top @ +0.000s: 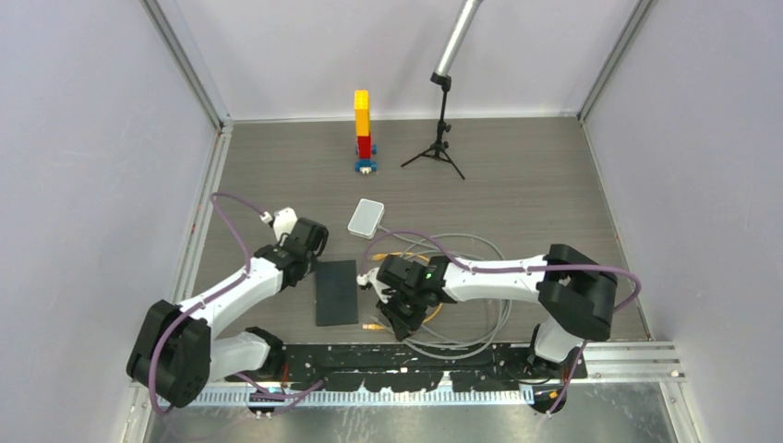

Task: Insert the plug into the switch port
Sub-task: Pick up the connector from the center of the board.

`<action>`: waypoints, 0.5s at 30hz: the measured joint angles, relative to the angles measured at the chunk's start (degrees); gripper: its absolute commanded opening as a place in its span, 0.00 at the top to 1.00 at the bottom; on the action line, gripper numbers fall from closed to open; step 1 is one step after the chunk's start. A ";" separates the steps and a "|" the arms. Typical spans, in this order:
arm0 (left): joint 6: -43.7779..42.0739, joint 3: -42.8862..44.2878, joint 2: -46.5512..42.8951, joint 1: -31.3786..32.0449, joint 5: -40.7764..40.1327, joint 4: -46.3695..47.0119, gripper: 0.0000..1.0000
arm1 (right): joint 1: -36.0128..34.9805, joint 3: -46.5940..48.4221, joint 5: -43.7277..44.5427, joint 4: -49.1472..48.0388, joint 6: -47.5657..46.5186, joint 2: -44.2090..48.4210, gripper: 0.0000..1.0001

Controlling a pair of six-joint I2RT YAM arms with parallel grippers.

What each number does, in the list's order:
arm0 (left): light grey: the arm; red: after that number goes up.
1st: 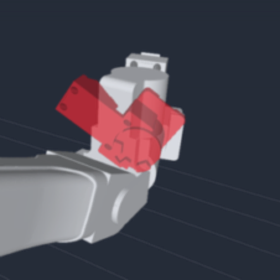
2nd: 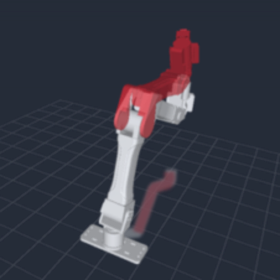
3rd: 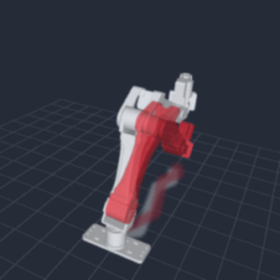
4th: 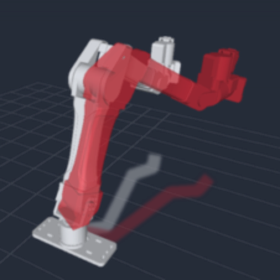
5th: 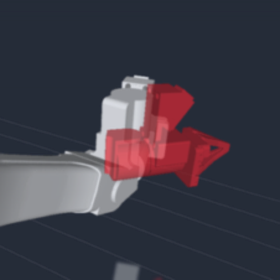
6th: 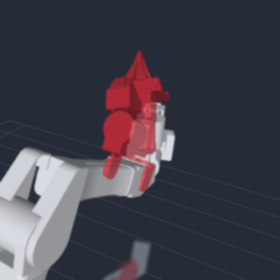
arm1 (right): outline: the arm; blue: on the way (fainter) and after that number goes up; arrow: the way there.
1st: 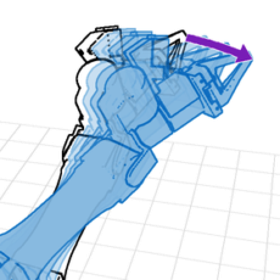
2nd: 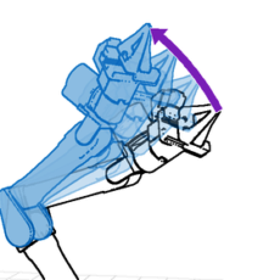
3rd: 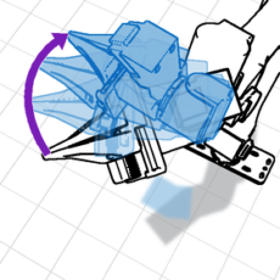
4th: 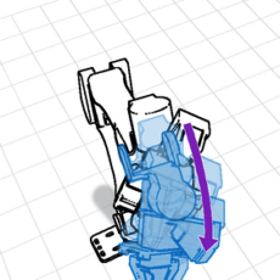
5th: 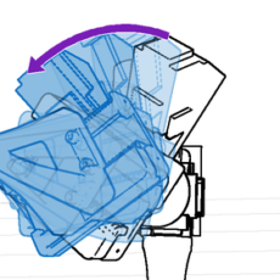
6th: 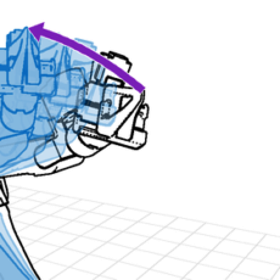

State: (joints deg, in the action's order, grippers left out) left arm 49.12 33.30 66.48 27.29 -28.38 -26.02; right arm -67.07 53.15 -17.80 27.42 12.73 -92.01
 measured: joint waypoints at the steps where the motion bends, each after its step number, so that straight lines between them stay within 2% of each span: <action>1: 0.13 -0.39 0.00 -0.02 0.04 -0.04 0.93 | 0.00 0.35 -0.04 0.17 -0.31 -0.92 0.99; 5: 0.61 -1.01 1.01 -0.04 0.66 -0.22 0.93 | -0.37 2.82 -0.42 0.50 -0.94 -3.32 0.99; 15: 1.51 1.73 10.84 -0.07 2.25 3.87 0.94 | -2.19 7.34 -3.41 -1.81 -1.86 -6.73 1.00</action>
State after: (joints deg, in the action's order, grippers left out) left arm 50.63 35.03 77.32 27.22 -26.13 -22.15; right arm -69.25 60.49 -21.21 25.61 10.87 -98.74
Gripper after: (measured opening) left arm 0.067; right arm 0.113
